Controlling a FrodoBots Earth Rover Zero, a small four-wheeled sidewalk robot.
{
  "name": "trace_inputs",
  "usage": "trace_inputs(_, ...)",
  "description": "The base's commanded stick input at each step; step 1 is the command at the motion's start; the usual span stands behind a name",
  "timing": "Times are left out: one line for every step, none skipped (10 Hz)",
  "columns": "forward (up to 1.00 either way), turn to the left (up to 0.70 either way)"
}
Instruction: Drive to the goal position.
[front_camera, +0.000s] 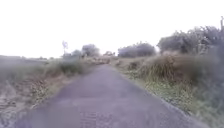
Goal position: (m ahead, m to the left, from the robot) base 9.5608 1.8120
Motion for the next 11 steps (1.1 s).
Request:
trace_inputs(0.70, 0.00)
trace_inputs(0.70, 0.00)
trace_inputs(0.70, 0.00)
trace_inputs(0.70, 0.00)
trace_inputs(0.70, 0.00)
trace_inputs(0.70, 0.00)
trace_inputs(0.70, 0.00)
trace_inputs(0.70, 0.00)
trace_inputs(0.70, 0.00)
trace_inputs(0.70, 0.00)
trace_inputs(0.70, 0.00)
